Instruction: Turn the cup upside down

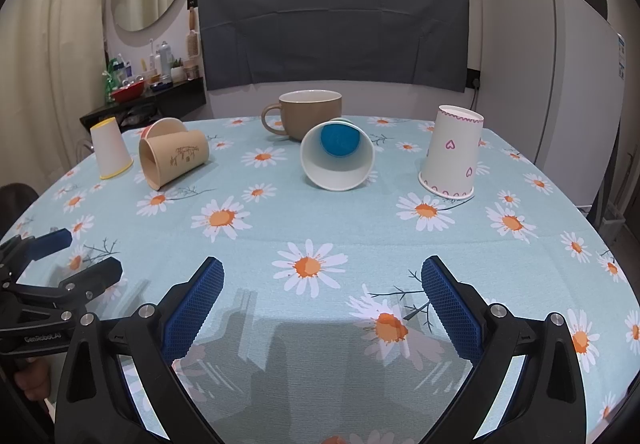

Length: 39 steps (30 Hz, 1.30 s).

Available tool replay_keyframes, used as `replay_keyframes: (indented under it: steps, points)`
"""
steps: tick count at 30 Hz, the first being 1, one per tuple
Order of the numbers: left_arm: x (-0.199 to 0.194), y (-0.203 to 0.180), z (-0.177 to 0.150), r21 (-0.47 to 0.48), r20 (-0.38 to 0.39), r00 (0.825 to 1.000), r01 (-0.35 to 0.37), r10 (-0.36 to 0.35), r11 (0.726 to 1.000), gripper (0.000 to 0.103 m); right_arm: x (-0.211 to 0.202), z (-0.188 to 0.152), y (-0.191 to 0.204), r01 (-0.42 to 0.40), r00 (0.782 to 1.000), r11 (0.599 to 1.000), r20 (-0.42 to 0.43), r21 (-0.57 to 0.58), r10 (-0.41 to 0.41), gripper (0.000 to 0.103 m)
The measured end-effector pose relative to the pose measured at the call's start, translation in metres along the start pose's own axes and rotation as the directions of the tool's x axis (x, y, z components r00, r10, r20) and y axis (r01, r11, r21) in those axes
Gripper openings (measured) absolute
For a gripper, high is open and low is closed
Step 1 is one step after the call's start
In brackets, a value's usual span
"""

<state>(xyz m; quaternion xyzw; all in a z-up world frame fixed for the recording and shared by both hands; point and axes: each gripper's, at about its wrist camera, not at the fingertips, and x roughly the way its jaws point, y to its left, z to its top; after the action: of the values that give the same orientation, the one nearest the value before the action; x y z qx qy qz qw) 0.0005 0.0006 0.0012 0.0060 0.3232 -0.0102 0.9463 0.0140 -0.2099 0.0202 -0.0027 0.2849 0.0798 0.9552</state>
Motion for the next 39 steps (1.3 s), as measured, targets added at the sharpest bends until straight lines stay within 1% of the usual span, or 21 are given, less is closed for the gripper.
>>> replay_keyframes:
  steps: [20, 25, 29, 32, 34, 39]
  points:
    - [-0.001, 0.001, 0.0, -0.006, 0.002, 1.0, 0.014, -0.014, 1.0, 0.097, 0.002, 0.001, 0.003, 0.028, 0.999, 0.999, -0.016, -0.017, -0.028, 0.095]
    - [0.001, 0.0, 0.001, 0.002, -0.016, 0.999, 0.035, -0.035, 0.999, 0.097, 0.007, 0.002, 0.004, 0.018, 0.999, 1.0, -0.047, -0.016, -0.018, 0.095]
    - [0.007, -0.003, 0.005, 0.015, -0.04, 0.998, 0.046, -0.046, 0.999, 0.097, 0.011, 0.005, -0.002, -0.012, 0.998, 1.0, -0.067, 0.018, 0.014, 0.095]
    - [0.011, -0.007, 0.01, 0.023, -0.058, 0.996, 0.062, -0.061, 0.998, 0.097, 0.014, 0.011, -0.005, -0.01, 0.997, 1.0, -0.076, 0.028, 0.013, 0.095]
    - [0.012, -0.009, 0.016, 0.024, -0.061, 0.995, 0.078, -0.076, 0.997, 0.097, 0.013, 0.019, -0.007, 0.001, 0.998, 1.0, -0.068, 0.021, 0.0, 0.095]
    - [0.004, -0.015, 0.045, 0.064, -0.011, 0.999, 0.038, -0.038, 0.997, 0.097, 0.016, 0.048, -0.008, 0.058, 0.997, 0.997, -0.044, -0.054, -0.061, 0.095]
